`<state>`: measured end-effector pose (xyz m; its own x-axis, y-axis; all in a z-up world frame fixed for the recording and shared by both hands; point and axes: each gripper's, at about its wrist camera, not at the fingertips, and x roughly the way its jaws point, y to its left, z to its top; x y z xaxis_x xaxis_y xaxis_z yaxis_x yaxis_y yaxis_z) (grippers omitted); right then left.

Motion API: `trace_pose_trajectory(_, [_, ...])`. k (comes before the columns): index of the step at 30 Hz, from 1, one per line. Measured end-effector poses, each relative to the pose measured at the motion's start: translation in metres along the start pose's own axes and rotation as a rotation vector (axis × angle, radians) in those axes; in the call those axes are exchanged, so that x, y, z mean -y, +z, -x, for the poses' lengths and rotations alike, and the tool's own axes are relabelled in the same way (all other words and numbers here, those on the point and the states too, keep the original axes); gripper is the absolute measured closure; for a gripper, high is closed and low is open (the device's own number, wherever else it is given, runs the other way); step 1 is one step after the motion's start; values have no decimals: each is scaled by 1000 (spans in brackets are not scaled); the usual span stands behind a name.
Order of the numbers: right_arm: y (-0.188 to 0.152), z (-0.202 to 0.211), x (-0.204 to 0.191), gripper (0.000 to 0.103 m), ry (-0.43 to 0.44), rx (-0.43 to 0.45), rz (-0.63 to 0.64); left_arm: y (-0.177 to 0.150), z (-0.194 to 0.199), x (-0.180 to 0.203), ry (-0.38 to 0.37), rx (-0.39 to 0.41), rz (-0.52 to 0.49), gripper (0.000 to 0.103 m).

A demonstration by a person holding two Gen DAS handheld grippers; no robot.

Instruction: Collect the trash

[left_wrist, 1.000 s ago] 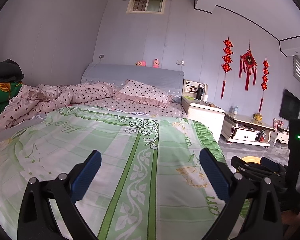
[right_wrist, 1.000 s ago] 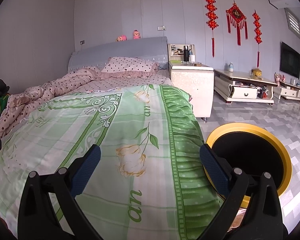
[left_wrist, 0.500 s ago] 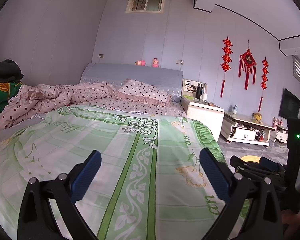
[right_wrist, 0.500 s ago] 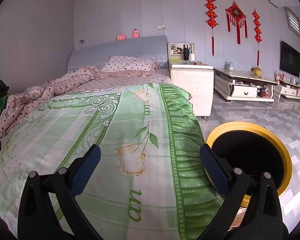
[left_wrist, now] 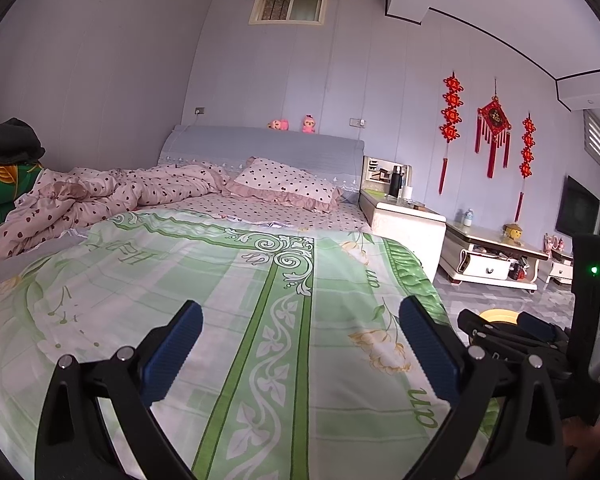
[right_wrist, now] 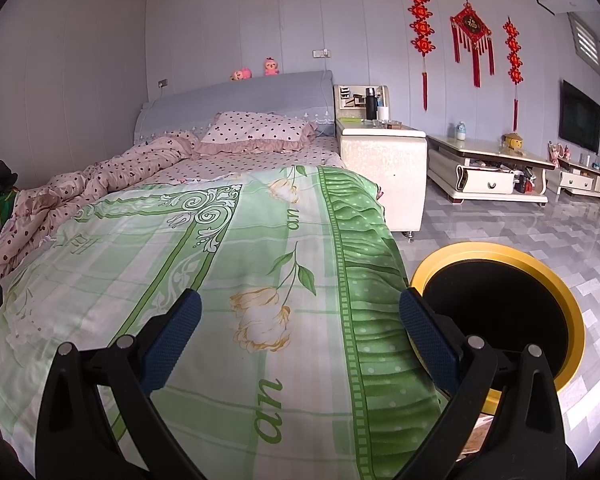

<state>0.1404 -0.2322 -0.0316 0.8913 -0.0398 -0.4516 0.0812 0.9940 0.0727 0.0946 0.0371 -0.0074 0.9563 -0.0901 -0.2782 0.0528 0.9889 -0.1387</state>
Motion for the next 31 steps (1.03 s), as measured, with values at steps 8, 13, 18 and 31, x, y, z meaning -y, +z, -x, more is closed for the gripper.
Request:
trace_pose_trajectory(8, [0, 0, 1, 8, -1, -1, -3, 0, 0, 0, 0, -1, 1, 8])
trace_pose_trajectory(13, [0, 0, 1, 8, -2, -1, -3, -4, 1, 2, -3, -3, 2, 8])
trace_pose_trajectory(18, [0, 0, 1, 8, -2, -2, -4, -5, 1, 3, -7, -4, -1, 8])
trace_pose_trajectory(31, [-2, -1, 3, 8, -4, -5, -7, -5, -1, 2, -13, -14, 1, 8])
